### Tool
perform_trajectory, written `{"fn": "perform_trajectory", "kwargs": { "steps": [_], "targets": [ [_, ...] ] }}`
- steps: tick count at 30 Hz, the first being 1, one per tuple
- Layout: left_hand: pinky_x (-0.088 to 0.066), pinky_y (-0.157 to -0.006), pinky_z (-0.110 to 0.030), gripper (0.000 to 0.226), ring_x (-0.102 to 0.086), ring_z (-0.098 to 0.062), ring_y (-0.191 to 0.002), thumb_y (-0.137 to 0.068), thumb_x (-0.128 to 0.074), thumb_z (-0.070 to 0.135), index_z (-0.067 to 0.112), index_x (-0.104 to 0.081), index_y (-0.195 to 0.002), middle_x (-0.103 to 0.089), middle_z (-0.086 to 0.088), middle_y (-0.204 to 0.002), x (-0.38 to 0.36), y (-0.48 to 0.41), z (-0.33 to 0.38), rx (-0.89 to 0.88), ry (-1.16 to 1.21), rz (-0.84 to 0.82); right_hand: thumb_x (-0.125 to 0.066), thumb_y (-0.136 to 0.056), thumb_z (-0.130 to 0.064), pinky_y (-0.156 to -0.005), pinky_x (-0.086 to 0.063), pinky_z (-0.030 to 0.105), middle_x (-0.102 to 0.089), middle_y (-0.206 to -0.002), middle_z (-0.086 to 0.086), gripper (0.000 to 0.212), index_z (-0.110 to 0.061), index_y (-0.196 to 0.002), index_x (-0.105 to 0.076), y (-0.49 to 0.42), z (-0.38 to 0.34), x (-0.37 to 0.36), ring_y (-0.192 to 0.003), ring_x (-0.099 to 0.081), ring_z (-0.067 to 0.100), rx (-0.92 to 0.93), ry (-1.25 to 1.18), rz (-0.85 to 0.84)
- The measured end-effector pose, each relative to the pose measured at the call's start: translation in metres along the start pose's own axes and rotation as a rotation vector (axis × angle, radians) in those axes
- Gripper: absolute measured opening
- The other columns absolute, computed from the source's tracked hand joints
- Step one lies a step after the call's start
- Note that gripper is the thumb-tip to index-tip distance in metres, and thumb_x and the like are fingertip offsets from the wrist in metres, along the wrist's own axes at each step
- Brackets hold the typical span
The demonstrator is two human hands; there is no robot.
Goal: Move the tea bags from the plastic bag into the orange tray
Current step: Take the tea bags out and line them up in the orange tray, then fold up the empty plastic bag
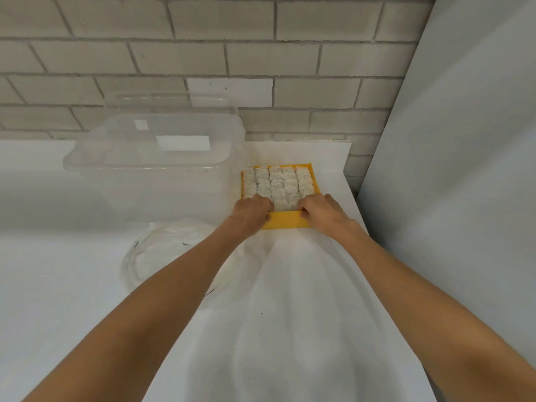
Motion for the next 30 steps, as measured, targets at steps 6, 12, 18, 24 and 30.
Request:
{"fn": "perform_trajectory", "kwargs": {
  "steps": [6,12,18,24,30],
  "targets": [
    [-0.043,-0.092,-0.039,0.032,-0.052,-0.030,-0.118,-0.098,-0.044,0.024,0.019,-0.053,-0.129,-0.050,-0.011,-0.129,0.003,-0.010,-0.002,0.015,0.002,0.008,-0.037,-0.096,-0.007,-0.069,-0.034,0.033,-0.056,-0.102,0.016,0.025,-0.008,-0.104,-0.061,-0.012,-0.005,0.007,-0.092,-0.053,0.034,-0.023,0.080,-0.016],
    [-0.043,-0.090,-0.037,0.031,-0.055,-0.026,-0.111,-0.095,-0.051,0.023,0.017,-0.055,-0.125,-0.057,-0.007,-0.120,0.015,0.024,0.000,-0.051,0.094,0.189,-0.043,-0.092,-0.006,-0.094,-0.033,0.039,-0.053,-0.124,0.012,0.035,-0.011,-0.124,-0.055,-0.007,-0.030,0.013,-0.115,-0.048,0.032,0.055,0.113,0.159],
    [-0.046,-0.087,-0.039,0.024,-0.061,-0.023,-0.096,-0.092,-0.060,0.027,0.020,-0.064,-0.114,-0.066,0.000,-0.106,0.019,0.108,-0.047,-0.127,0.230,0.367,-0.047,-0.093,-0.009,-0.089,-0.044,0.041,-0.060,-0.116,0.011,0.031,-0.011,-0.120,-0.062,0.026,-0.080,0.001,-0.106,-0.057,0.031,0.298,-0.104,0.211],
    [-0.048,-0.083,-0.048,0.041,-0.058,-0.030,-0.097,-0.087,-0.048,-0.009,0.017,-0.064,-0.116,-0.061,-0.007,-0.114,0.004,0.164,-0.129,0.171,0.299,0.670,-0.046,-0.094,-0.008,-0.095,-0.044,0.044,-0.051,-0.128,0.012,0.051,-0.018,-0.142,-0.035,0.040,-0.137,-0.019,-0.117,-0.051,0.028,0.345,-0.278,-0.033],
    [-0.043,-0.092,-0.037,0.038,-0.055,-0.034,-0.112,-0.094,-0.052,0.006,0.011,-0.051,-0.132,-0.055,-0.016,-0.128,-0.038,0.200,-0.197,0.541,0.623,0.252,-0.047,-0.092,-0.011,-0.099,-0.042,0.039,-0.046,-0.129,0.016,0.066,-0.020,-0.150,-0.016,0.048,-0.177,-0.035,-0.122,-0.046,0.030,0.138,-0.433,-0.216]
  ]
}}
Point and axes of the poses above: each hand's wrist, its own y-axis away from the middle knuckle, its own x-axis out of the back of the hand, z = x × y, the point moved 1 cm from there along -y, towards the middle knuckle
